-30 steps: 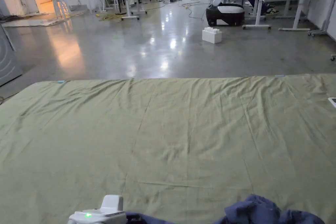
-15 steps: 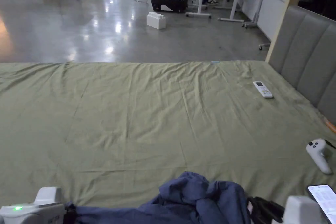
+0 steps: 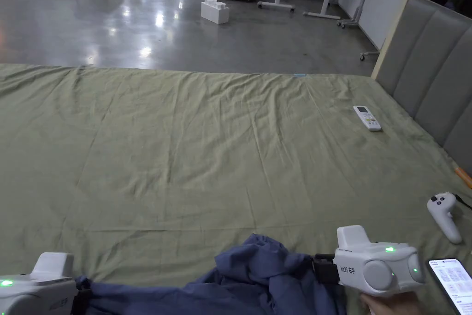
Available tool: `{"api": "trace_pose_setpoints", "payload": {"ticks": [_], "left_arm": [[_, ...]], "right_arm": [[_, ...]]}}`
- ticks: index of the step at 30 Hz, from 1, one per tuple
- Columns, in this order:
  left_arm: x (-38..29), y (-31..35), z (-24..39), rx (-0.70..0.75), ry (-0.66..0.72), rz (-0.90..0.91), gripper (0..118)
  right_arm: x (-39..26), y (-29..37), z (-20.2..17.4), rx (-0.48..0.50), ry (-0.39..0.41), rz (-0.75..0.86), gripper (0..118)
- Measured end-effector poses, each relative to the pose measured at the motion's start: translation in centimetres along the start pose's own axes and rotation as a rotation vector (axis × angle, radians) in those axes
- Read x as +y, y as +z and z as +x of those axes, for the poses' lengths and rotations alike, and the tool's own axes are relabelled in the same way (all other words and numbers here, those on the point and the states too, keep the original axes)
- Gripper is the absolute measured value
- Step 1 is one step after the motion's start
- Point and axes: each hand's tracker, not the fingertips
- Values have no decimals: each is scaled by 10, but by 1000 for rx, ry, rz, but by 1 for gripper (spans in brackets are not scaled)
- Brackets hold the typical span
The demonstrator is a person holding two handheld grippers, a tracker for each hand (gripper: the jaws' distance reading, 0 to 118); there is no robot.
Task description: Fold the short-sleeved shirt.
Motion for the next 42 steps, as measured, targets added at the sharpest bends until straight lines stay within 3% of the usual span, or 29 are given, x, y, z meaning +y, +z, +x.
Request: {"api": "trace_pose_setpoints", "payload": {"ticks": [3, 6, 9, 13, 19, 31, 42], "left_arm": [[-2, 0, 2, 11, -18, 8, 5], [-5, 2, 3, 15, -17, 21, 5], [-5, 7, -7, -31, 72, 38, 5], [-3, 46, -30, -108, 252, 142, 5], [8, 157, -39, -160, 190, 401, 5], [54, 390, -53, -92, 97, 840, 5], [93, 485, -73, -30, 109, 1043, 5]], "right_arm": [[0, 3, -8, 30, 13, 2, 21], [-1, 2, -11, 43, 18, -3, 7], [2, 11, -7, 49, -12, 6, 6], [4, 63, 4, 94, -129, 175, 6], [24, 175, 22, 135, -220, 416, 6], [75, 345, 36, 43, -205, 746, 6], [144, 462, 30, -43, -166, 943, 6]]}}
